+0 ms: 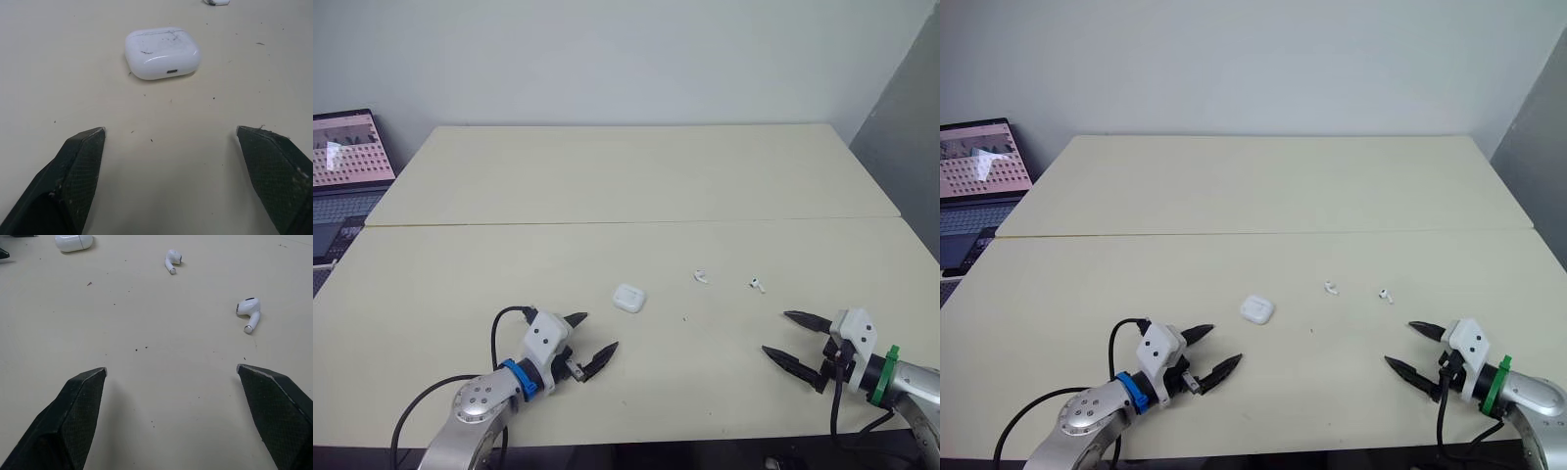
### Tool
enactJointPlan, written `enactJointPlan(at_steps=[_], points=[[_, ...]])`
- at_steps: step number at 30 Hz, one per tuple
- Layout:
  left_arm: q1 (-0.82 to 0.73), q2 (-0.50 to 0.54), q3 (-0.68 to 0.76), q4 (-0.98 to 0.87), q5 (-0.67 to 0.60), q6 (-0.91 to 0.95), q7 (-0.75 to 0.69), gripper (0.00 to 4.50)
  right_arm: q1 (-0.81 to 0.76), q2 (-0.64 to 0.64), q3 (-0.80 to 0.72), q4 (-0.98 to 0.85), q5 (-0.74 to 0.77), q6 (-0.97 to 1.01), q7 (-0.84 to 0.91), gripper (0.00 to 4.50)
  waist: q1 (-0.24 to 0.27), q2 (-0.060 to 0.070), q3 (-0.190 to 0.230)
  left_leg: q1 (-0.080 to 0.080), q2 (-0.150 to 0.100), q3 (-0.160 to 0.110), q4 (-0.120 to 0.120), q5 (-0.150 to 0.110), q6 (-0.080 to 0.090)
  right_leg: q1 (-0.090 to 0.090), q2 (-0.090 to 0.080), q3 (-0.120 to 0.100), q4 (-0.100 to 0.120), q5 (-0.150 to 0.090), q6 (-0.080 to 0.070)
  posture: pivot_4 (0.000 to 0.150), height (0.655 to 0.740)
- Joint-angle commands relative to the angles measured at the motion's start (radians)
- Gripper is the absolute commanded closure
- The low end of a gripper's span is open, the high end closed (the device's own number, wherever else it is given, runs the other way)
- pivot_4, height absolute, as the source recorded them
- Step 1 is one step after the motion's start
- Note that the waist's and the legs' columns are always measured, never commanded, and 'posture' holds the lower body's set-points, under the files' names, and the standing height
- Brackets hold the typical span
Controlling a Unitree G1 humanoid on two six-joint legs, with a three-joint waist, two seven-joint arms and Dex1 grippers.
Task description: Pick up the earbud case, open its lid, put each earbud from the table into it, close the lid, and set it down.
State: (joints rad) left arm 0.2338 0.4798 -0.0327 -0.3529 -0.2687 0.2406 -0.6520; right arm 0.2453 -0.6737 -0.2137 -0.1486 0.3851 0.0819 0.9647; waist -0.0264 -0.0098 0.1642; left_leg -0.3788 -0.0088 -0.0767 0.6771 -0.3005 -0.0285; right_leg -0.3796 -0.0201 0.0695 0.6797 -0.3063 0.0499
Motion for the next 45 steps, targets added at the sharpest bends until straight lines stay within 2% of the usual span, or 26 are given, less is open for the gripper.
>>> enactJointPlan(at_steps=[1, 15, 20, 26, 33, 39, 45], points=[[0.008, 0.006, 0.008, -0.045, -0.012, -0.011, -0.01, 0.0, 0.005, -0.013, -0.017, -0.009, 0.017, -0.004, 0.019, 0.03, 0.0, 0.0, 0.0, 0.0, 0.0, 0.0, 0.0, 0.0, 0.0, 0.0, 0.0, 0.0, 0.0, 0.0, 0.0, 0.15, 0.74], [0.011, -0.023, 0.007, -0.133, -0.083, 0.052, 0.011, 0.0, 0.02, 0.007, -0.017, -0.04, 0.021, -0.005, 0.003, 0.03, 0.0, 0.0, 0.0, 0.0, 0.0, 0.0, 0.0, 0.0, 0.0, 0.0, 0.0, 0.0, 0.0, 0.0, 0.0, 0.15, 0.74], [-0.033, -0.072, -0.007, -0.138, -0.088, 0.106, 0.072, 0.0, 0.038, 0.001, -0.003, -0.131, 0.079, 0.057, 0.018, 0.03, 0.001, 0.0, 0.0, 0.0, 0.0, 0.0, 0.0, 0.0, 0.0, 0.0, 0.0, 0.0, 0.0, 0.0, 0.0, 0.15, 0.74], [-0.11, -0.119, -0.037, -0.094, -0.051, 0.161, 0.141, 0.0, 0.045, -0.033, 0.02, -0.271, 0.113, 0.145, 0.017, 0.03, 0.002, 0.0, 0.0, 0.0, 0.0, 0.0, 0.0, 0.0, 0.0, 0.0, 0.0, 0.0, 0.0, 0.0, 0.0, 0.15, 0.74], [-0.22, -0.119, -0.122, -0.013, 0.038, 0.182, 0.163, 0.0, 0.013, -0.044, 0.008, -0.346, 0.136, 0.208, -0.012, 0.03, 0.003, 0.0, 0.0, 0.0, -0.001, 0.0, 0.0, 0.0, 0.0, 0.0, 0.001, -0.003, 0.0, 0.0, 0.0, 0.15, 0.74], [-0.226, -0.141, -0.177, 0.022, 0.097, 0.176, 0.19, 0.0, 0.041, -0.049, -0.018, -0.369, 0.134, 0.217, -0.015, 0.03, 0.003, 0.0, 0.0, 0.0, -0.001, -0.001, 0.0, 0.0, 0.0, 0.0, 0.0, -0.002, 0.0, 0.0, 0.0, 0.15, 0.74], [-0.227, -0.231, -0.189, 0.05, 0.142, 0.195, 0.285, 0.0, 0.053, -0.059, -0.057, -0.398, 0.148, 0.243, -0.023, 0.03, 0.005, 0.0, 0.0, 0.001, -0.001, 0.0, 0.001, 0.0, 0.0, 0.002, 0.0, -0.002, 0.0, 0.0, 0.0, 0.15, 0.74]])
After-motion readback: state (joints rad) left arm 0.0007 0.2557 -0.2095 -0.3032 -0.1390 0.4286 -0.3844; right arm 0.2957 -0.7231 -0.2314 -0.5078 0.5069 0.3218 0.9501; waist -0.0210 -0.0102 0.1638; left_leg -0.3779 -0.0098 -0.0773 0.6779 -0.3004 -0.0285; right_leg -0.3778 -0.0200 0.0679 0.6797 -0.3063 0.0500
